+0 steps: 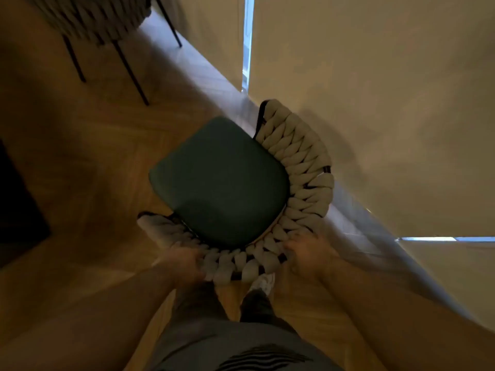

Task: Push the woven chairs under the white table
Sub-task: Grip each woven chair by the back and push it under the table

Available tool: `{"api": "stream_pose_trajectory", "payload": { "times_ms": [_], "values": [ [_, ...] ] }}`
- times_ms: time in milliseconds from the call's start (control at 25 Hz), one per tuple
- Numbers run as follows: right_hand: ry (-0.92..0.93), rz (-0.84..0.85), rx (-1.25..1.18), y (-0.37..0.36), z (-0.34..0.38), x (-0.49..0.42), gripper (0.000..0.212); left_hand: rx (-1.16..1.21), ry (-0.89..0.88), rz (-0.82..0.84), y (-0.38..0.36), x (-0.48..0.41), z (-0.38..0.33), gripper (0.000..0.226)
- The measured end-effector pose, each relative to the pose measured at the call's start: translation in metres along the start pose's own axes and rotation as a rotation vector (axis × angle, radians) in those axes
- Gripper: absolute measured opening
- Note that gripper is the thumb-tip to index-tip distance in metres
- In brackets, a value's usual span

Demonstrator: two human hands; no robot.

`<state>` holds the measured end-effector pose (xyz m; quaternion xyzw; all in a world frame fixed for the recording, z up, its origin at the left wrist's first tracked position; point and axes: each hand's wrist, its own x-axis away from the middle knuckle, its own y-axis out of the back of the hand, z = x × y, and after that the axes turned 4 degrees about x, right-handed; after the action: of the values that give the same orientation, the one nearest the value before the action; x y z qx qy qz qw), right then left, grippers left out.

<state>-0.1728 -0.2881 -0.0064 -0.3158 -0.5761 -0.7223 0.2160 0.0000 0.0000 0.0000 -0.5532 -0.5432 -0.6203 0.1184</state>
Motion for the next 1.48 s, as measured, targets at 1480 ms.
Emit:
{"api": "stream_pose_trajectory", "payload": {
  "times_ms": [1480],
  "values": [
    [0.4, 0.122, 0.795, 0.072, -0.158, -0.113, 0.043, 0.393, 0.252, 0.019, -0.048, -0.087, -0.208, 0.038]
  ]
}}
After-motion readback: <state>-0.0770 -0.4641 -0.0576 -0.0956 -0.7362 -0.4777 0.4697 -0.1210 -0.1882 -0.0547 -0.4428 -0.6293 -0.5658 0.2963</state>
